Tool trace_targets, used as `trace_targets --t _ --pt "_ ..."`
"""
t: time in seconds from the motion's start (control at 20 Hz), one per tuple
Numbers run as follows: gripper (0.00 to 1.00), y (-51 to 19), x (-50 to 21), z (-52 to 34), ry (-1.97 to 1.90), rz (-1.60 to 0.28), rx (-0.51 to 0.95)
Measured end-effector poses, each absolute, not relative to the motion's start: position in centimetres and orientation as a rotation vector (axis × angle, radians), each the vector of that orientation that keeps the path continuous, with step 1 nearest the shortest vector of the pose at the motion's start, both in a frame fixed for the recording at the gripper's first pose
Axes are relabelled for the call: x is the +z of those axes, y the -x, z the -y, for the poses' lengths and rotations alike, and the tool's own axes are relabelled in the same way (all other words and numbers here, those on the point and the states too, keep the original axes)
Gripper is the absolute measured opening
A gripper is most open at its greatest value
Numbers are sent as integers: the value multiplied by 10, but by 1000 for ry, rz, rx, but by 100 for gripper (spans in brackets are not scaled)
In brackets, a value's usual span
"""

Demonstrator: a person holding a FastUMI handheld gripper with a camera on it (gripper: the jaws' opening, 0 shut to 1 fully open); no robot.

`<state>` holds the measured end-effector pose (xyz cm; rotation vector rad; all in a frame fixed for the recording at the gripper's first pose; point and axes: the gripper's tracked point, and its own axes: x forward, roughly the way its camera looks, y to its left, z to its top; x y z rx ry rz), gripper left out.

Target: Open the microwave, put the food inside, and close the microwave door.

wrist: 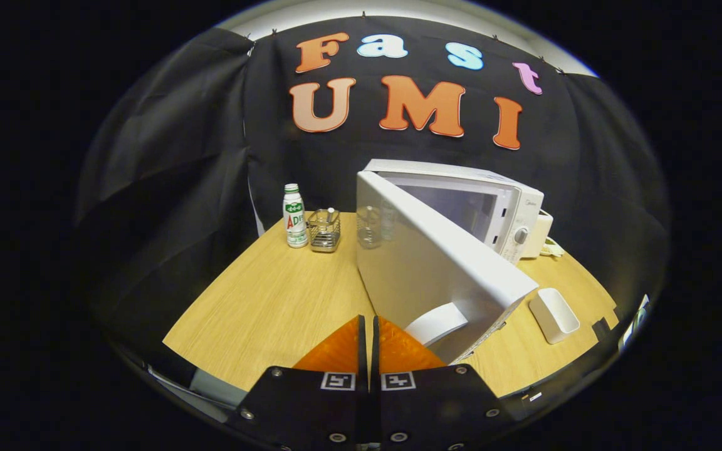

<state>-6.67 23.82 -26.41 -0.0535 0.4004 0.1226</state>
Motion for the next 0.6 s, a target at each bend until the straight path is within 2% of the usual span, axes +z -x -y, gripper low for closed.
trace_targets --t 0.4,0.6 --pt "0 8 -248 -140 -17 -372 -71" --pt "1 -31 -253 -110 -43 -385 -105"
